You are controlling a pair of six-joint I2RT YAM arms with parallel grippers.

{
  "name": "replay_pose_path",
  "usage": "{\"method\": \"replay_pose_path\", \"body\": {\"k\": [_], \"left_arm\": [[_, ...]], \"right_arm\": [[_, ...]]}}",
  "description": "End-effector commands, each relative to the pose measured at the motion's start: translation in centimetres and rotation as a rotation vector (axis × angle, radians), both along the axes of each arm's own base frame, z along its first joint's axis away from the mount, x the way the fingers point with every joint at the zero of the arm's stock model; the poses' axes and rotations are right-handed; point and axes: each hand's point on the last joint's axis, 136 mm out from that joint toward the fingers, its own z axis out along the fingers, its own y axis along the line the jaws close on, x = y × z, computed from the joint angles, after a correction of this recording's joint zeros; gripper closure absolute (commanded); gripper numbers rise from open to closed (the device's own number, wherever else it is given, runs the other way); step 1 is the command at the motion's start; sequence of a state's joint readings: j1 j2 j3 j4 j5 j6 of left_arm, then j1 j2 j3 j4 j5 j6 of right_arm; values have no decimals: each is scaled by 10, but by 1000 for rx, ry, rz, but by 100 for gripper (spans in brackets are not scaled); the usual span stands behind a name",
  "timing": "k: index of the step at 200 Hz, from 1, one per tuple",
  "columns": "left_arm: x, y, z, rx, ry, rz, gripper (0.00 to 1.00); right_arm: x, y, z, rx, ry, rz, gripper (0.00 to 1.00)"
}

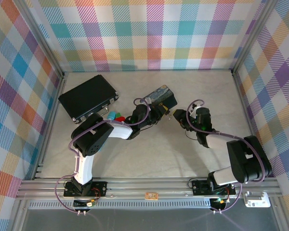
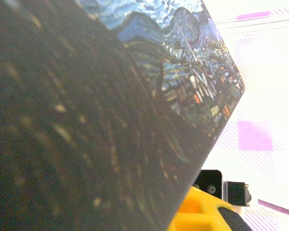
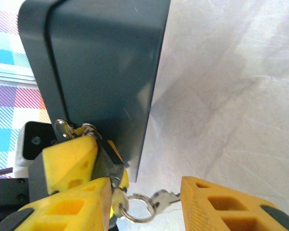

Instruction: Unlock a padlock with a key

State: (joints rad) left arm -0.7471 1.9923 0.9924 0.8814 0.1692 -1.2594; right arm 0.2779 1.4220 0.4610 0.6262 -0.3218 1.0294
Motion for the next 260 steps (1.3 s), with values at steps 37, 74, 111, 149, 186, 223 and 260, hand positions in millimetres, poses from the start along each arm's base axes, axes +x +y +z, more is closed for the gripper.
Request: {"method": "replay_pose_path", "body": {"k": [37,74,111,149,186,223,260], "left_arm": [[5,-9,37,-66,-78,4,100],[4,-9,32,-68,-78,1,100],[5,-12,33,-89,-77,-5,100],[3,-10,30,-76,-69,-2,100],[3,-12,30,-87,-69,-4,100],[-2,-16,29,-97,-66,-17,100],[-10,-15,29,-108,-63,-27,100]], "right_arm": [[-9,5,3,59,-16,27,60],[-14,10,15,152,-52,35,65],[-14,15,17,202,-45,38,63],[-14,21,19,209,-42,50,68],[-10,25,20,225,-36,54,71],[-3,29,20,268,-36,56,75],[6,33,20,272,-51,60,86]]}}
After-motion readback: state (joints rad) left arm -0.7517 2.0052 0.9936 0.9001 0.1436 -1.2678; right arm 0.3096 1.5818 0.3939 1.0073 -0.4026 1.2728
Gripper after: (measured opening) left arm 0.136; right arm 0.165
